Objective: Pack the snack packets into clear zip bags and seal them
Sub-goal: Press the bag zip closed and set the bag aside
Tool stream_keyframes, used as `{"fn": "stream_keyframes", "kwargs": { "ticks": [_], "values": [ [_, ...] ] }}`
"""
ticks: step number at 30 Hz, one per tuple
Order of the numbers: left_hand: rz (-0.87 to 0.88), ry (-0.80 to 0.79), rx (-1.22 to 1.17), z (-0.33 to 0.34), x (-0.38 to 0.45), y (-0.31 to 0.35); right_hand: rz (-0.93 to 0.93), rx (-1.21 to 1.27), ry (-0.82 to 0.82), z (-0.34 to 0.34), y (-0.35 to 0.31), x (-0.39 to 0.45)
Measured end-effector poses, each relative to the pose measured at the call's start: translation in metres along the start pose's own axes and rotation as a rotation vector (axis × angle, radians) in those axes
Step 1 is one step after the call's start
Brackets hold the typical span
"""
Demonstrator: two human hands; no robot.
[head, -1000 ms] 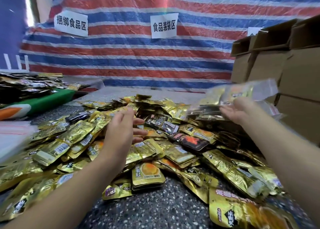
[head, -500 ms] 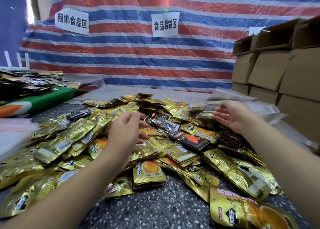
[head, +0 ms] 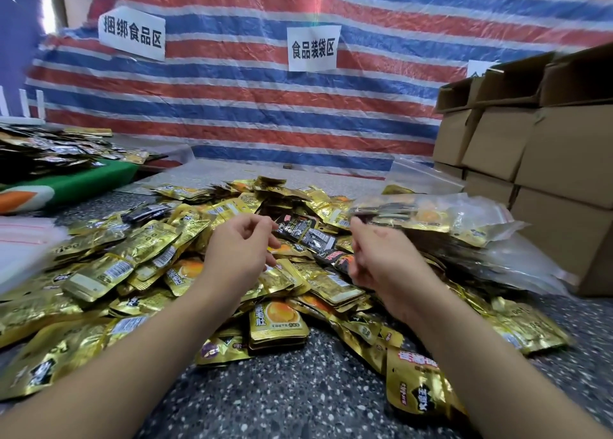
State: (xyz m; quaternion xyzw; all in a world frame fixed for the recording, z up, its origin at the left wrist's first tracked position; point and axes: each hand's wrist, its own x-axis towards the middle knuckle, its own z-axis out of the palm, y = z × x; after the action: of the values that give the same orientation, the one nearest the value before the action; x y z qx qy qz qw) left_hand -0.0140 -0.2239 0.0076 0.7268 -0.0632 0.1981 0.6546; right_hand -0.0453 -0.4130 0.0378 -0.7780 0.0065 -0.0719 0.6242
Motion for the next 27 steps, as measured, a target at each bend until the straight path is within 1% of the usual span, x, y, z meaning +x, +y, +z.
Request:
{"fn": "stream_keyframes", "kwargs": {
  "ticks": [2,5,9,11,13,16,18,20,23,25,26,27],
  "values": [
    [0.029,-0.015,0.037,0.001,-0.001,-0.001,0.006,-0.005,0.005,0.006,0.011,-0.006],
    [0.078,0.000,0.160,-0.003,0.000,-0.002,-0.040,-0.027,-0.016,0.013,0.019,-0.008],
    [0.115,0.006,0.160,-0.004,-0.001,-0.001,-0.114,-0.050,-0.025,0.019,0.022,-0.009],
    [0.194,0.035,0.270,-0.006,-0.002,0.000,-0.136,-0.056,-0.033,0.022,0.024,-0.009],
    [0.245,0.116,0.379,-0.014,0.005,0.003,-0.162,-0.065,-0.035,0.027,0.027,-0.010],
    [0.241,0.180,0.513,-0.034,0.028,0.018,-0.216,-0.084,-0.039,0.033,0.029,-0.012],
    [0.247,0.211,0.699,-0.056,0.047,0.024,-0.276,-0.111,-0.050,0.033,0.030,-0.012],
    [0.199,0.249,0.906,-0.090,0.062,0.019,-0.328,-0.121,-0.088,0.033,0.032,-0.012],
    [-0.038,0.318,1.196,-0.156,0.070,0.002,-0.370,-0.102,-0.159,0.030,0.037,-0.012],
    [-0.172,0.324,1.263,-0.195,0.066,-0.010,-0.384,-0.085,-0.208,0.028,0.038,-0.011],
    [-0.196,0.302,1.232,-0.213,0.062,-0.016,-0.386,-0.063,-0.237,0.027,0.038,-0.010],
    [-0.206,0.248,1.153,-0.227,0.060,-0.023,-0.384,-0.029,-0.268,0.026,0.038,-0.009]
  ]
}}
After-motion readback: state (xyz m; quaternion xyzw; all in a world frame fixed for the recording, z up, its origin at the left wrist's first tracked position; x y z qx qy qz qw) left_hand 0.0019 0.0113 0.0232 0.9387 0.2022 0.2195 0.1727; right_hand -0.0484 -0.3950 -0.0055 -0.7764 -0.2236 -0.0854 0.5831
